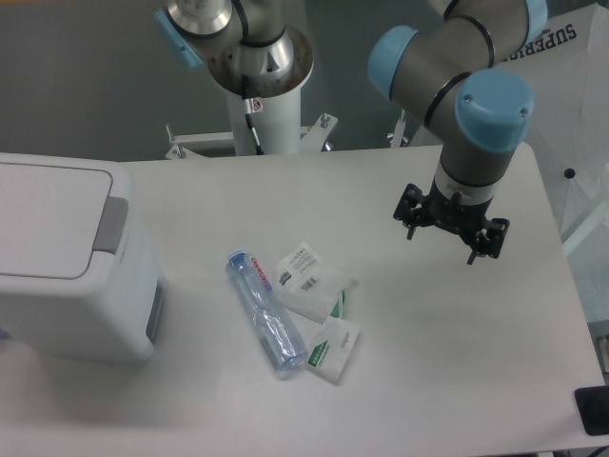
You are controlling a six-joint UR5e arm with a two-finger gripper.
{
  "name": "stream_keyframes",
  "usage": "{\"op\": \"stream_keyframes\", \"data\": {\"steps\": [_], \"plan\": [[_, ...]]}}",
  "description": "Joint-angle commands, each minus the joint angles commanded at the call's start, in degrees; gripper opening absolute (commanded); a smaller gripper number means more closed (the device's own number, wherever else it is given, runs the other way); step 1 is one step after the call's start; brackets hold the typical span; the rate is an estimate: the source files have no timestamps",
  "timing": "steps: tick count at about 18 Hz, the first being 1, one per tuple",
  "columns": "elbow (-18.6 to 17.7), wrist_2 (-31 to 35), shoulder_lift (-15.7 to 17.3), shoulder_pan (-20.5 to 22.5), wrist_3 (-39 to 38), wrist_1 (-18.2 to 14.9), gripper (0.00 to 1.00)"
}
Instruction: Open the trash can
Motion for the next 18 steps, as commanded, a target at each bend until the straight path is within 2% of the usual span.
{"op": "stream_keyframes", "data": {"steps": [3,5,10,13,18], "plan": [[-0.3,-1.6,1.6,-0.4,-5.9,-0.1,1.0],[-0.4,-5.3,3.0,-0.5,-10.5,-0.3,1.0],[-1.0,-8.7,3.4,-3.4,-12.0,-0.8,1.0],[-1.4,-15.6,6.4,-4.0,-16.0,-1.1,1.0],[0.9,-19.6,8.2,-9.8,-24.9,-1.0,1.0]]}}
